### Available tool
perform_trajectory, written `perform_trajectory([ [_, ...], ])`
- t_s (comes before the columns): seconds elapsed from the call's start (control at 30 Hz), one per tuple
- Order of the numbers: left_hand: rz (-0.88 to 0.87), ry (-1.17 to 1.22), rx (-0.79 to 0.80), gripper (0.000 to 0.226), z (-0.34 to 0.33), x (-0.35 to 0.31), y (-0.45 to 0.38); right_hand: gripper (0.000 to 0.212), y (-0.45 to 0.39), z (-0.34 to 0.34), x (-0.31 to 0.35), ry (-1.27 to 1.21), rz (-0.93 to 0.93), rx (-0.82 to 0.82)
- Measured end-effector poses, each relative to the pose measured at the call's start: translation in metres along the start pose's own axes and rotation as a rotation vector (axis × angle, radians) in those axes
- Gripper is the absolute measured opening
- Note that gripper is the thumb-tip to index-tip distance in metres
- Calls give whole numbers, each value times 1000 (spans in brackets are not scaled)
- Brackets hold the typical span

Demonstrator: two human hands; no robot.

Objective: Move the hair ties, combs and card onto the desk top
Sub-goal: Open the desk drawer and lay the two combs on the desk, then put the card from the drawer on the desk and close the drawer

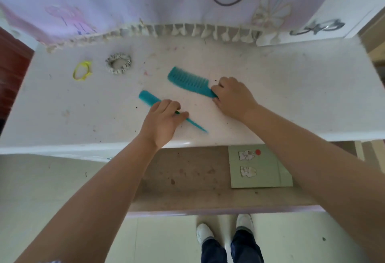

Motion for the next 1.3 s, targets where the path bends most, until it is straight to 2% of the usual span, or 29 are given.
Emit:
perform_trajectory([
  [0.1, -72, -43, 73, 24, 7, 7, 0, 35, 8, -4, 11, -113, -73, -14],
  [0.17, -73, -29, 169, 40, 11, 12, -2, 34, 10, -6, 19, -181, -114, -41],
  [0.23, -23, -33, 233, 42, 9, 16, -5, 34, 8, -7, 24, -226, -146, -59],
  [0.33, 146, 19, 281, 40, -5, 24, -5, 34, 5, -9, 31, -251, -159, -79],
  [0.43, 255, -9, 287, 44, -14, 34, 1, 34, 5, -14, 40, -216, -141, -127],
  [0.6, 353, -89, 380, 50, -16, 46, 11, 36, 1, -20, 54, -124, -133, -141],
  [0.7, 377, -82, 400, 54, -10, 43, 11, 41, 4, -14, 57, -149, -170, -116],
  [0.77, 413, -61, 287, 58, -1, 35, 10, 44, 17, -9, 50, -267, -177, -110],
  [0.83, 428, 71, 16, 54, 3, 9, 16, 41, 51, -5, 40, -496, -121, -258],
  [0.9, 567, 332, -251, 36, 4, -26, 30, 34, 103, -9, 26, -560, -110, -405],
  [0.93, 638, 448, -235, 29, 0, -46, 42, 32, 130, -16, 17, -558, -170, -399],
  [1.0, 549, 551, -103, 32, -15, -86, 61, 35, 168, -37, -8, -519, -387, -223],
  [1.07, 492, 660, 260, 38, -41, -116, 70, 44, 186, -64, -38, -411, -609, 109],
  [1.13, 689, 747, 576, 42, -64, -132, 64, 56, 185, -81, -58, -379, -812, 340],
  [1.2, 868, 863, 737, 42, -79, -142, 49, 56, 176, -92, -63, -492, -971, 399],
  [1.3, 1035, 1121, 773, 38, -90, -157, 29, 57, 166, -113, -60, -571, -1064, 413],
])
Point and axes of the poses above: each hand's wrist, its own y-axis away from the middle knuckle, its own z-axis out of the back of the hand, x = y × z, the point moved 1 cm from there along -y, towards the middle knuckle, and after that the axes turned 1 degree about x, right-handed, at the moved point
